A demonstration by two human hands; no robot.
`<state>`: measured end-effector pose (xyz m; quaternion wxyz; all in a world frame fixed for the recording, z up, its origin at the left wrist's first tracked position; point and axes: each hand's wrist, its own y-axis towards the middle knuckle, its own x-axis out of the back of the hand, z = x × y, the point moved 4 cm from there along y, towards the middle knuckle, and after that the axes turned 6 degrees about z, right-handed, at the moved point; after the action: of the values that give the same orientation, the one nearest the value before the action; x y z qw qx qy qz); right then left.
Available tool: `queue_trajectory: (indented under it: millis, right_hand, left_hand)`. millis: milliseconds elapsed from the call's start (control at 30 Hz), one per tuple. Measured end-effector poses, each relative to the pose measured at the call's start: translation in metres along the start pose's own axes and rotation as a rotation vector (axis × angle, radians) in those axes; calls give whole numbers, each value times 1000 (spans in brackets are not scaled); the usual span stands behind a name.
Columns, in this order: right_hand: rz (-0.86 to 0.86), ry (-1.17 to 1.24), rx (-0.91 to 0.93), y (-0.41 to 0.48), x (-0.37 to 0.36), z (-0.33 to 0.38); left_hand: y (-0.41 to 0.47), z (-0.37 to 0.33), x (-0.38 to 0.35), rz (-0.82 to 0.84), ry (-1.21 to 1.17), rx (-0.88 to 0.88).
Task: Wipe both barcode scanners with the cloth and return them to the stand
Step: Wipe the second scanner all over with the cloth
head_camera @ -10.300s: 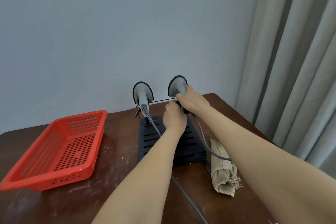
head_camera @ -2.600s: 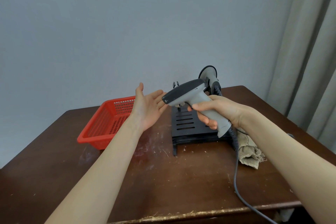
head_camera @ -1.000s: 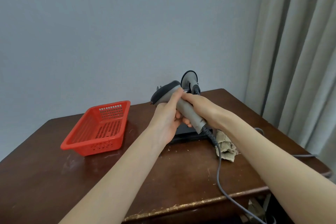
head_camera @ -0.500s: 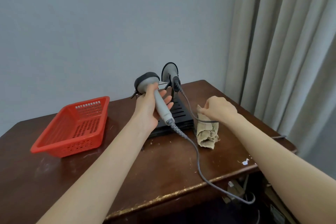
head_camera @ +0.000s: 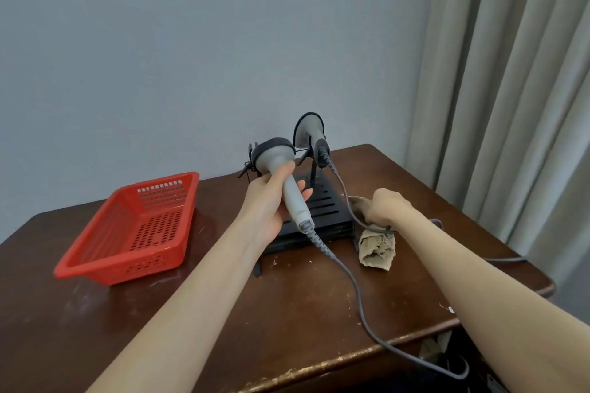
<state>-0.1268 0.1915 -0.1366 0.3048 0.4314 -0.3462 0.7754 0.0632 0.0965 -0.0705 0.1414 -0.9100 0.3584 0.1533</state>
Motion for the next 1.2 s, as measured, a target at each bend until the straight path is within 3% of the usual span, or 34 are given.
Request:
queue_trajectory:
  millis: [100, 267, 400, 600, 867, 933, 1067, 1200]
  right_hand:
    - [-269, 210, 57, 2, 21, 4]
    - [-593, 498, 379, -25, 64, 39]
    - [-579, 725, 600, -40, 62, 69]
    - [-488, 752, 660, -39, 43, 100]
    - [-604, 541, 1005, -73, 36, 124]
    - [-622, 484, 983, -70, 41, 124]
    - [-586, 536, 769, -53, 53, 117]
    - [-587, 529, 872, -63, 47, 126]
  left_hand:
    - [5, -1, 6, 8, -32, -15]
    - [13, 0, 13, -30, -63, -3]
    - [14, 3, 13, -42, -103, 11]
    - [7, 6, 4, 13, -137, -3]
    - [10, 3, 9, -5, -13, -117]
    - [9, 2, 9, 7, 21, -118]
    - [10, 3, 8, 13, 62, -106]
    - [12, 2, 10, 8, 47, -144]
